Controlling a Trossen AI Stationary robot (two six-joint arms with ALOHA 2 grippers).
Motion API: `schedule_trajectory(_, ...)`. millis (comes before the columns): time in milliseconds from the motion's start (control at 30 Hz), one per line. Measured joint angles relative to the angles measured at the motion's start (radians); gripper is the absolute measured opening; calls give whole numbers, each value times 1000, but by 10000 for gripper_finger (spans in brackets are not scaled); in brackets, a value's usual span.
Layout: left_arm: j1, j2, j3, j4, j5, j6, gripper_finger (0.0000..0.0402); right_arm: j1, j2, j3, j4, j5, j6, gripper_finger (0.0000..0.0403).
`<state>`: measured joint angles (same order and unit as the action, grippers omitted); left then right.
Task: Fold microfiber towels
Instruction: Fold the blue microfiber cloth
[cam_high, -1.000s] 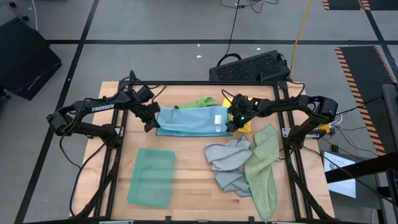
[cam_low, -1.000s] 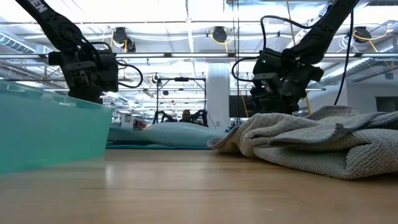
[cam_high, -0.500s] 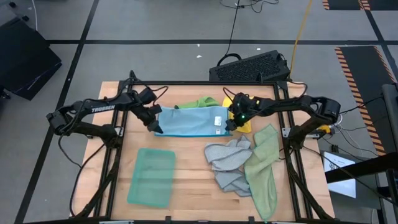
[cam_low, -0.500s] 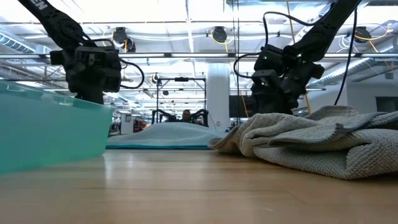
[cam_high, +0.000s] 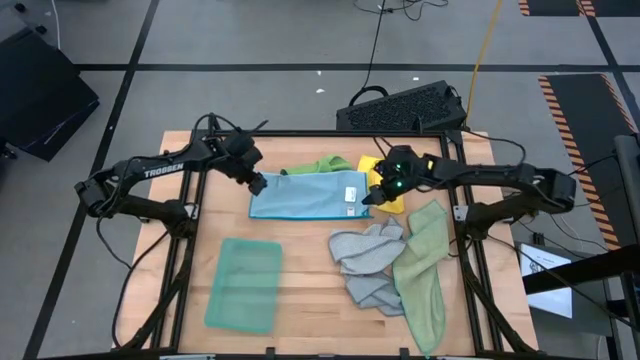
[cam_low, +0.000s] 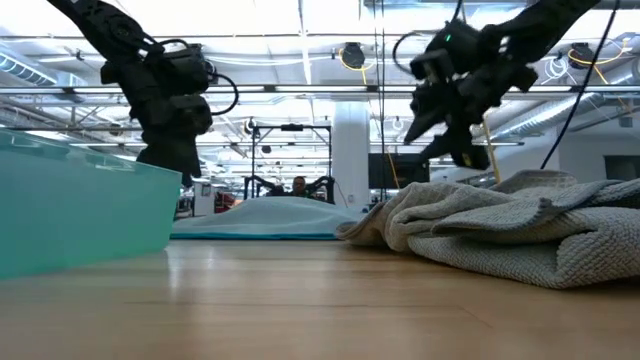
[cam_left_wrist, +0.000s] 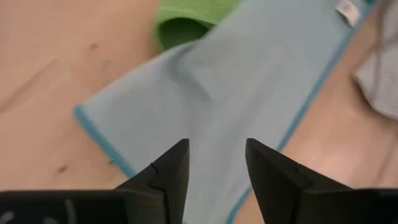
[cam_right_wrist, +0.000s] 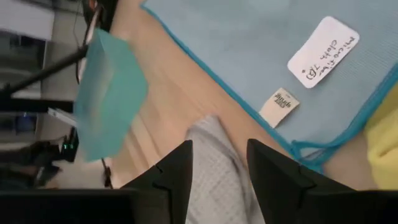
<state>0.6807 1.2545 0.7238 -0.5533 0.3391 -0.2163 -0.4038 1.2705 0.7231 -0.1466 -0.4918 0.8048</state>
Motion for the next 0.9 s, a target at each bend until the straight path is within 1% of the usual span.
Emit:
schedule_trajectory(233,-17,0,0,5,-10,-51,205,106,-140,0,-71,173,118,141)
schedule_trajectory(300,-24,0,0,5,-5,-73,217,134,-167,0,-83,204,137,141)
schedule_trajectory(467,-75,0,0,5,31,-117,229,184,-202,0,-100,218,168,141)
schedule_trajectory(567,-124,-11,0,4,51,-164,230,207,-206,0,-123,254,178,141)
schedule_trajectory(633,-170,-28,0,11,49,-204,230,211,-206,0,-121,259,173,141)
schedule_trajectory(800,-290,-72,0,27,-30,-306,230,208,-206,0,-123,253,118,141)
schedule_trajectory(900,-349,-85,0,54,-58,-369,230,208,-206,0,-124,228,75,141)
